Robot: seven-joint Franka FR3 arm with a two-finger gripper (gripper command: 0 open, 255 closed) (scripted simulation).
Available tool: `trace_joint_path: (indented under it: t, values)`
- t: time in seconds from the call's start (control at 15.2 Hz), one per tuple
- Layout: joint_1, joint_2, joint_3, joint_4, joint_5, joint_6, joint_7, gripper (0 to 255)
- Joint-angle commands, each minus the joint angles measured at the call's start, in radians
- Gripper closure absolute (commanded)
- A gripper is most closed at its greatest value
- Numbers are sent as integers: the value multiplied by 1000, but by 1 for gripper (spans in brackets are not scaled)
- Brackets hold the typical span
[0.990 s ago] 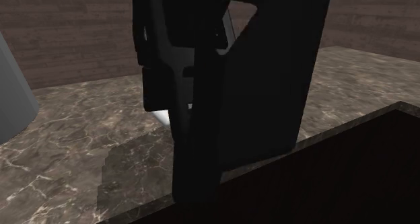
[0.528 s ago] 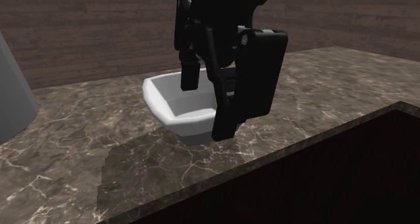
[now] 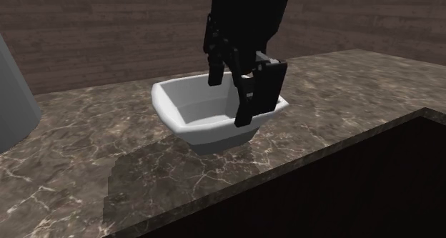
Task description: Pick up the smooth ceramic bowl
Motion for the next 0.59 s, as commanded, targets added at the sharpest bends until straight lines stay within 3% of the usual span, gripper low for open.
trace_joint_path:
  t: [0.0,0.4,0.46,0.53]
  values:
    - [2,12,2,-16,8,30,-7,0]
    - [5,28,7,-64,18,92,-24,0]
    - [5,28,7,-64,18,92,-24,255]
    - [5,29,7,-63,18,92,-24,255]
